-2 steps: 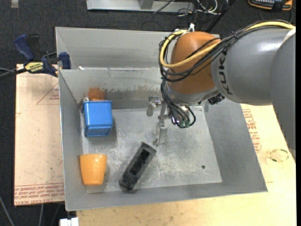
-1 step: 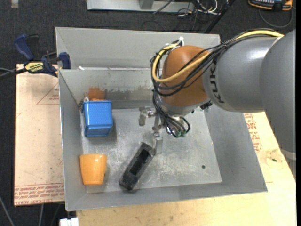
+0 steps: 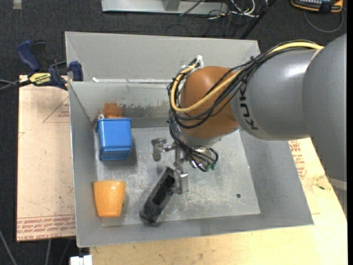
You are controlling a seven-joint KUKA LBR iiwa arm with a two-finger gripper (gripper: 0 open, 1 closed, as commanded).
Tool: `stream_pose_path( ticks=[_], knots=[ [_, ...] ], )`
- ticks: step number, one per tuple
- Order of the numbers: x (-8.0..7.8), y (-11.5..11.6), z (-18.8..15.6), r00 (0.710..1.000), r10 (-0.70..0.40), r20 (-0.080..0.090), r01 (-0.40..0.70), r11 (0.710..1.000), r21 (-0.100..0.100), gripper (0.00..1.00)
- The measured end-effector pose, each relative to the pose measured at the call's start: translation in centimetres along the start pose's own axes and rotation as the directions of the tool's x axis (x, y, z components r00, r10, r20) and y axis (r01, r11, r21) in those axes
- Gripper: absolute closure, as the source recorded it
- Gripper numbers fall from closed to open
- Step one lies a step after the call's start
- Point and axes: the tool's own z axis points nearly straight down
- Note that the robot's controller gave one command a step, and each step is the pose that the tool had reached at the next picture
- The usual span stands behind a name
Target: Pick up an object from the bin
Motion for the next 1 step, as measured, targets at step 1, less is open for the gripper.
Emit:
stream_pose_path(
  ticks=[1],
  knots=[
    [3.44, 2.34, -0.08, 0.966, -0.257, 0.007, 0.257, 0.966, 0.004, 0.0]
  ],
)
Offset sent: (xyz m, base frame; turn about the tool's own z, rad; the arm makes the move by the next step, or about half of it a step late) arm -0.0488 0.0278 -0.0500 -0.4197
